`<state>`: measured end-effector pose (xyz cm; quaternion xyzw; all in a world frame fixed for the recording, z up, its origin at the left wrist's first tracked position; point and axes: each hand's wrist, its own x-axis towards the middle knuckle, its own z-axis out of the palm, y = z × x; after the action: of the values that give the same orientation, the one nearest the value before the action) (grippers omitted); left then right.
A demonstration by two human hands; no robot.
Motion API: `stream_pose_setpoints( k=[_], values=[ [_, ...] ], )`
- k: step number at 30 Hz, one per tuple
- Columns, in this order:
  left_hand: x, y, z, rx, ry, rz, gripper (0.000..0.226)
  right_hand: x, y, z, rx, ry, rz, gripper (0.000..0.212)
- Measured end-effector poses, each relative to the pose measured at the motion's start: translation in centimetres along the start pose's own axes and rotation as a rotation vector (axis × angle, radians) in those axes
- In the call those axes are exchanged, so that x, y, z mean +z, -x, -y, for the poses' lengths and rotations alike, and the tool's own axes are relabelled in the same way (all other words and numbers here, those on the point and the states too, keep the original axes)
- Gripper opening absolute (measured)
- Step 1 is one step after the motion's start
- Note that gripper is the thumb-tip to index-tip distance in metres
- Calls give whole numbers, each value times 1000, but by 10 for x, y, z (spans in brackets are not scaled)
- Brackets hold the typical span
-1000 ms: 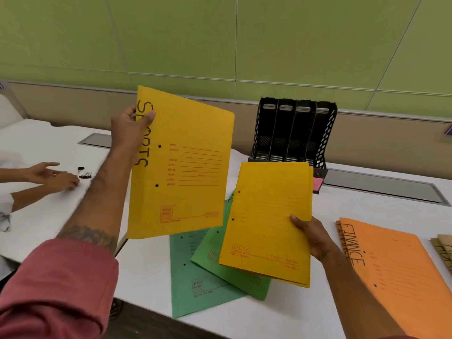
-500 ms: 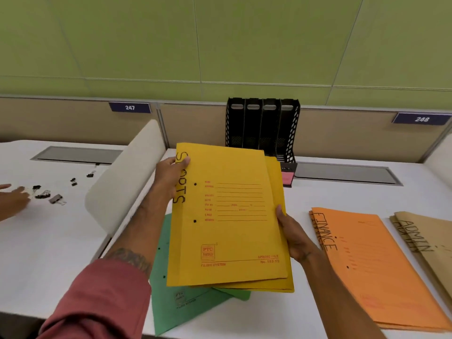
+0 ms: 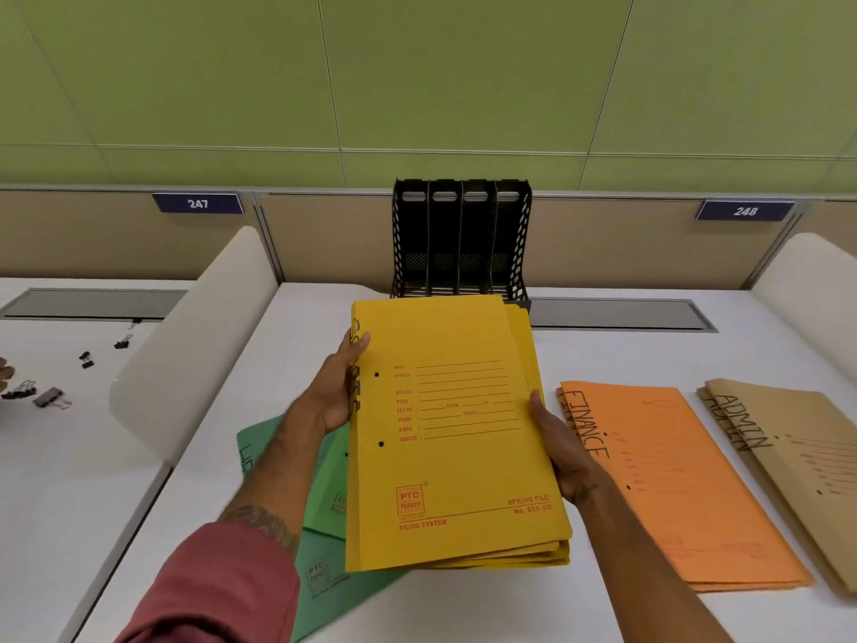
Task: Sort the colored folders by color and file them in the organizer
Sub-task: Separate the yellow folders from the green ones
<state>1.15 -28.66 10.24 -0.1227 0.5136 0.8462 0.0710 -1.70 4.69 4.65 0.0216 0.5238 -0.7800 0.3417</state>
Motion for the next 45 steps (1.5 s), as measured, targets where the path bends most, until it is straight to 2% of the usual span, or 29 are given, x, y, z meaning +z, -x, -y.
stream_pose_setpoints(
  k=[4, 8, 13, 16, 19, 22, 24, 26, 29, 32, 34, 37, 41, 45],
  values=[
    [11, -8, 16, -39, -59, -7, 49, -6, 5, 1, -8, 65, -7, 56],
    [25, -18, 19, 19, -205, -36, 54, -15, 8, 5, -6, 135, 13, 52],
    [35, -26, 29, 57, -381, -69, 54, -30, 9, 9, -26, 75, -70, 48],
    [19, -26, 50, 9, -477, -346, 70, -43, 14, 11, -34, 43, -115, 49],
    [-19, -16, 85, -163, -857, -637, 93, -59, 21, 13, -48, 32, -179, 47],
    [-42, 8, 119, -378, -1183, -682, 126, -73, 29, 13, -60, 31, -236, 50],
    [-48, 18, 135, -402, -1345, -661, 135, -80, 32, 12, -62, 24, -257, 48],
    [-49, 22, 145, -372, -1438, -674, 135, -86, 34, 11, -58, 13, -272, 47],
    [-49, 20, 146, -387, -1327, -748, 126, -90, 35, 10, -57, 12, -282, 49],
    [-55, 23, 147, -397, -1073, -785, 97, -90, 34, 8, -50, 20, -285, 51],
    [-61, 30, 151, -359, -978, -800, 86, -89, 34, 8, -43, 23, -281, 49],
    [-73, 49, 156, -327, -942, -882, 90, -87, 31, 9, -34, 32, -270, 47],
    [-99, 74, 149, -369, -993, -942, 99, -80, 26, 10, -34, 37, -247, 48],
    [-136, 90, 140, -380, -1030, -939, 93, -72, 24, 10, -34, 44, -231, 48]
  ],
)
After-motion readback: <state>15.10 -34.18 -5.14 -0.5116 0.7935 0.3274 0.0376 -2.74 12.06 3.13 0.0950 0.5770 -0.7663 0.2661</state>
